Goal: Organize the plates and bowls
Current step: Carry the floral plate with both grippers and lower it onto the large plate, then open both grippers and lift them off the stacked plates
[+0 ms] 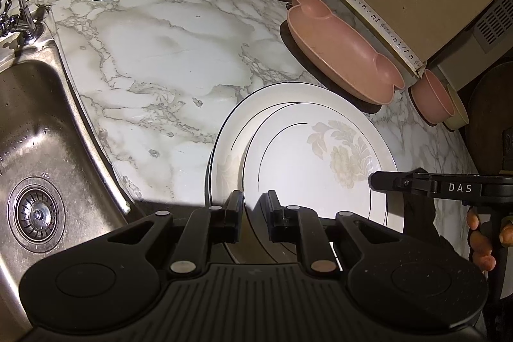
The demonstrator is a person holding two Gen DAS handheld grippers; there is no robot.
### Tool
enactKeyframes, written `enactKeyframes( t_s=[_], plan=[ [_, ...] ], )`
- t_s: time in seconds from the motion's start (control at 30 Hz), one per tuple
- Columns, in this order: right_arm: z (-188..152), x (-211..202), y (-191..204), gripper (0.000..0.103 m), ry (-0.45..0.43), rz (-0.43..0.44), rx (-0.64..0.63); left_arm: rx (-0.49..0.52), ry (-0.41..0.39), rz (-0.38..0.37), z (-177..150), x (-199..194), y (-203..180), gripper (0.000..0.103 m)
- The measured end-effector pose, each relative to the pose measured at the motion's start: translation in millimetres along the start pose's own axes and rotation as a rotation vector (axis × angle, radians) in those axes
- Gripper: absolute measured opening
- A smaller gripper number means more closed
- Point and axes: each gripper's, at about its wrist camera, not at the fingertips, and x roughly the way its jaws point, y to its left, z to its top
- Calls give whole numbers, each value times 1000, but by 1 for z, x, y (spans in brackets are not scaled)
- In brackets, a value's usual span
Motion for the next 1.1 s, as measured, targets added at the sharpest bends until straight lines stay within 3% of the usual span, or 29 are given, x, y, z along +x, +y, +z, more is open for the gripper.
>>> enactKeyframes(
  t_s=[0.83, 1.1],
  plan=[
    [0, 3, 7, 7, 19, -34, -7, 12, -28, 6, -4, -18, 3, 15],
    [-3, -8, 12, 16, -19, -66, -29, 69, -74, 40, -6, -31, -10, 15]
  ],
)
